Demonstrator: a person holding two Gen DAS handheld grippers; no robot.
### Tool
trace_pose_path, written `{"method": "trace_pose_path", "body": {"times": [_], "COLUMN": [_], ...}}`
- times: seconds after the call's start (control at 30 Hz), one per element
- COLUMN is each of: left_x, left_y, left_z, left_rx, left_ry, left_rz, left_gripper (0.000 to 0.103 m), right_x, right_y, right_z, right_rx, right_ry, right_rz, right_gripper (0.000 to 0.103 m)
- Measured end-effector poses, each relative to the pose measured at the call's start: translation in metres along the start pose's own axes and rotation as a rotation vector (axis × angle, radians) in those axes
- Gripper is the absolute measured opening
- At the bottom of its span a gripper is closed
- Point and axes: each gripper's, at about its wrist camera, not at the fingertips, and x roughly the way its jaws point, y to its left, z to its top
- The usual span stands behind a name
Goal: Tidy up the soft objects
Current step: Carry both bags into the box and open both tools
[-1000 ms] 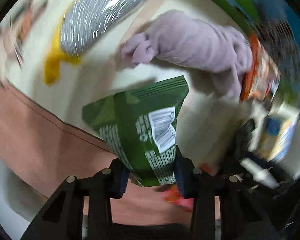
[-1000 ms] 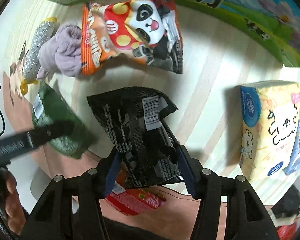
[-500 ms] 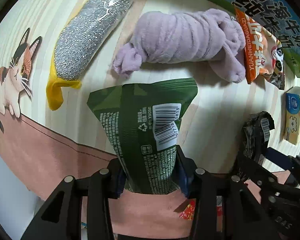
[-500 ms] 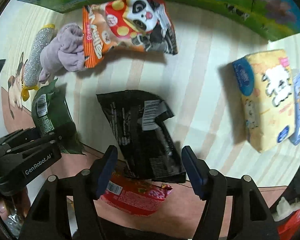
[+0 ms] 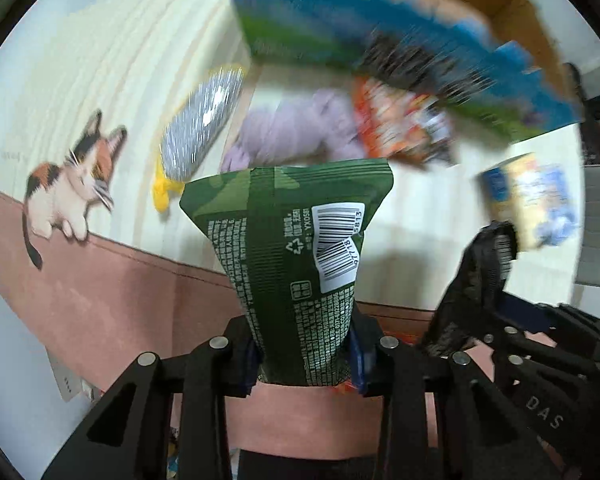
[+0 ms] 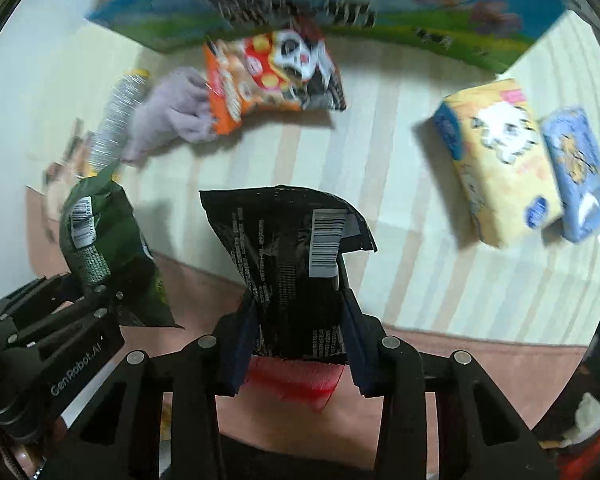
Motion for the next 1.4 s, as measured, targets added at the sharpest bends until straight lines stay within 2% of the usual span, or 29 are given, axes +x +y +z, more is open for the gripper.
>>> {"method": "trace_pose_path", "body": {"times": [0.1,0.23,0.37,0.47,0.63,0.73,0.9,1.1,1.3,1.4], "left_x": [-0.043,-0.100,-0.125,-0.128,-0.100,-0.074,-0.022,0.015,0.025,0.025], "left_y": [-0.007,-0.044,-0.066,-0.078,-0.100,-0.112,-0.126,-0.145,-0.155,-0.151], "left_z": [0.009,0.040,0.099,0.151,0.237,0.283,0.342,0.376,0.388,0.390], "left_rx": [0.020,0.098,0.177,0.209,0.269,0.286,0.337,0.384,0.378,0.345], "left_ry": [-0.071,-0.128,-0.151,-0.138,-0.033,0.035,0.128,0.208,0.229,0.245], "left_rz": [-0.037,-0.080,-0.089,-0.097,-0.136,-0.160,-0.167,-0.162,-0.196,-0.200], "left_gripper": [0.032,0.032,0.032,0.032,0.032,0.032,0.032,0.032,0.032,0.032], "right_x": [-0.043,-0.112,-0.162,-0.189,-0.182,-0.149,-0.113,-0.082,-0.070,-0.073], "right_y": [-0.007,-0.010,-0.019,-0.025,-0.033,-0.044,-0.060,-0.076,-0.086,-0.088], "right_z": [-0.008,0.030,0.058,0.106,0.192,0.241,0.294,0.340,0.364,0.366], "right_rx": [0.010,0.015,0.023,0.048,0.104,0.140,0.169,0.191,0.211,0.226], "right_ry": [-0.055,-0.128,-0.200,-0.246,-0.223,-0.182,-0.143,-0.120,-0.122,-0.122], "right_rz": [0.065,0.124,0.118,0.071,0.016,-0.016,-0.074,-0.123,-0.149,-0.140], "right_gripper": [0.042,0.042,0.042,0.042,0.042,0.042,0.042,0.042,0.043,0.048]}}
